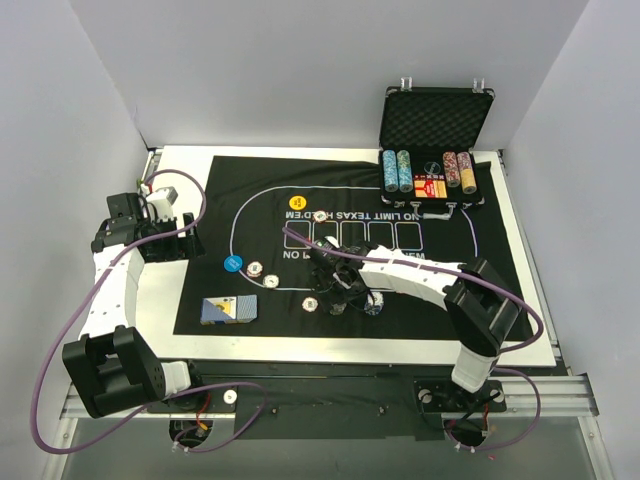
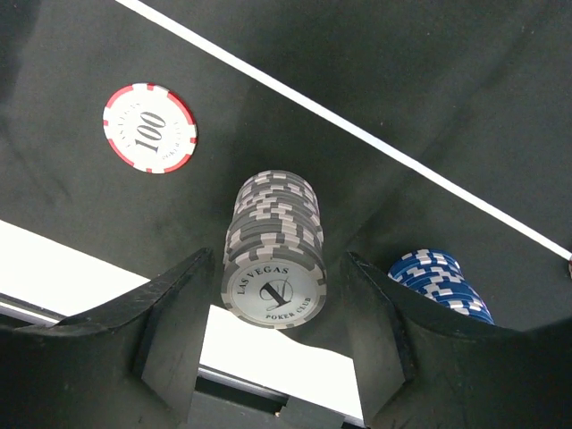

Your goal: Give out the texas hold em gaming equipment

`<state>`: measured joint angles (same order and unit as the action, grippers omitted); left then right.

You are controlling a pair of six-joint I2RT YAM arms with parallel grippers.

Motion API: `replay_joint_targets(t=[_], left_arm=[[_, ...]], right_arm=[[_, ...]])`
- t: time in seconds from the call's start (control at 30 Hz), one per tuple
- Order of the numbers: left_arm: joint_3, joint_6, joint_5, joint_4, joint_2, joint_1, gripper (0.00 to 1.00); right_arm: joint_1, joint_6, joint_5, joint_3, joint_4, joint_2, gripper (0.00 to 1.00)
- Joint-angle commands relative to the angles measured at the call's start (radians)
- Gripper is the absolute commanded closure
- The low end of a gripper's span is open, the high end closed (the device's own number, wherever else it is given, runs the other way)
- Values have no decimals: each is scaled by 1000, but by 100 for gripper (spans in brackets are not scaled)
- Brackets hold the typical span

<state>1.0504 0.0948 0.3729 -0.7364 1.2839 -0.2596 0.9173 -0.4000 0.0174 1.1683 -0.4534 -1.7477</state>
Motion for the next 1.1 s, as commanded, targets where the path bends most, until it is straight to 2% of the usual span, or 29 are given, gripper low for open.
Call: replay_joint_targets(t=[0.0, 0.13, 0.53, 0.87, 1.07], left_arm=[[25, 13, 9, 29, -24, -10, 7], [30, 13, 11, 28, -23, -10, 7], [39, 8, 12, 25, -18, -10, 7], [42, 3, 0, 37, 0, -10, 7], [42, 2, 17, 42, 18, -12, 7]], right_arm=[[0, -13, -8, -7, -18, -4, 47], [2, -14, -8, -16, -8, -9, 51], [-8, -16, -8, -18, -2, 10, 77], [-55, 9, -10, 108, -80, 86, 79], [-141, 12, -42, 266, -87, 28, 80]])
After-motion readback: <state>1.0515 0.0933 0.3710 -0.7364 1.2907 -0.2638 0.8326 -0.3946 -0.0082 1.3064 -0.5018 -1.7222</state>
